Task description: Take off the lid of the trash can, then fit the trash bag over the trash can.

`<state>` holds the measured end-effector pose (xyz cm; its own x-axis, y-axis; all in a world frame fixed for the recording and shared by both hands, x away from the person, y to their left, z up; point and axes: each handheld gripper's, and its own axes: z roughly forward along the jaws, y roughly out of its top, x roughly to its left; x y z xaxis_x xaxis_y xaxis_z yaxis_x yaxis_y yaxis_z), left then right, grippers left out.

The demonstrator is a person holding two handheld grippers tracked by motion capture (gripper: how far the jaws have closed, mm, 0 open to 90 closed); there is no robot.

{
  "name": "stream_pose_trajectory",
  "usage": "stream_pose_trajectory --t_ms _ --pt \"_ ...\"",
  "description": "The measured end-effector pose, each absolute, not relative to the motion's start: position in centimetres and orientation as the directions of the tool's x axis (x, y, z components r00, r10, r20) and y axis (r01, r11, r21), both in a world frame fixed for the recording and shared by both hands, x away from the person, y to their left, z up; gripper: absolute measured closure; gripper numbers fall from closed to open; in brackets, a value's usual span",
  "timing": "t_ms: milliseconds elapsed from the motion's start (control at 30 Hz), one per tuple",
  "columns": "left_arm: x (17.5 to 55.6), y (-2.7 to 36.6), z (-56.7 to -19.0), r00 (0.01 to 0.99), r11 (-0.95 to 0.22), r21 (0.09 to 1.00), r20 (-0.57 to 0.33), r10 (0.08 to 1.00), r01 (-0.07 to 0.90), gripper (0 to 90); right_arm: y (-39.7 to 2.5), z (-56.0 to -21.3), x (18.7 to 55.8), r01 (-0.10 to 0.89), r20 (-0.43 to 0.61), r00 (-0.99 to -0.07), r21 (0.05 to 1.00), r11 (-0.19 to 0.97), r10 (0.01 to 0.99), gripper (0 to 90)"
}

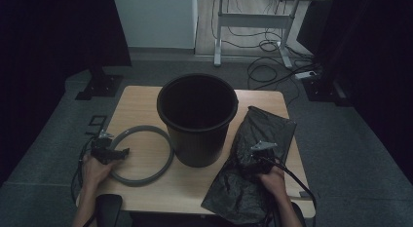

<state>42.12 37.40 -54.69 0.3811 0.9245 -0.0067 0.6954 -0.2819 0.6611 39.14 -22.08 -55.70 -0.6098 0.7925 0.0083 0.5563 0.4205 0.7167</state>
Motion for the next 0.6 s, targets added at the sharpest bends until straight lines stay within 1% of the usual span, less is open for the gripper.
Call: stream_pose_trajectory --t_ms 100,133,167,200,267,333,467,533,600 --pt "42.1 37.4 -54.7 0.381 -0.282 0.661 -0.007 0.925 0.695 0.0 -22.1 -55.7 39.1 0.555 0.007 -0.611 0.717 0.422 0.791 0.0" --pt "42.1 37.4 -54.7 0.381 -0.281 0.661 -0.007 0.925 0.695 0.0 -22.1 -55.6 39.1 0.556 0.015 -0.618 0.715 0.424 0.786 0.0" --pt "42.1 37.4 -54.7 0.381 -0.281 0.661 -0.007 0.925 0.695 0.0 -22.1 -55.4 39.2 0.563 0.044 -0.634 0.711 0.421 0.772 0.0" --pt "42.1 37.4 -54.7 0.381 -0.281 0.661 -0.007 0.925 0.695 0.0 -22.1 -55.4 39.2 0.563 0.044 -0.634 0.711 0.421 0.772 0.0" --pt "42.1 37.4 -54.7 0.380 -0.281 0.661 -0.007 0.925 0.695 0.0 -22.3 -54.7 39.1 0.551 0.066 -0.646 0.730 0.405 0.761 0.0" --pt "42.1 37.4 -54.7 0.379 -0.280 0.661 -0.007 0.926 0.696 0.0 -22.3 -54.0 38.9 0.536 0.064 -0.659 0.739 0.409 0.749 0.0" --pt "42.1 37.4 -54.7 0.374 -0.276 0.662 -0.007 0.928 0.697 0.0 -22.1 -53.0 37.9 0.512 0.063 -0.716 0.725 0.462 0.695 3.3" --pt "42.1 37.4 -54.7 0.372 -0.275 0.662 -0.007 0.928 0.698 0.0 -21.9 -52.7 37.1 0.497 0.034 -0.738 0.703 0.509 0.674 3.6" --pt "42.0 37.4 -54.7 0.371 -0.274 0.662 -0.007 0.929 0.698 0.0 -21.8 -52.3 36.2 0.484 0.022 -0.762 0.683 0.547 0.647 6.8"
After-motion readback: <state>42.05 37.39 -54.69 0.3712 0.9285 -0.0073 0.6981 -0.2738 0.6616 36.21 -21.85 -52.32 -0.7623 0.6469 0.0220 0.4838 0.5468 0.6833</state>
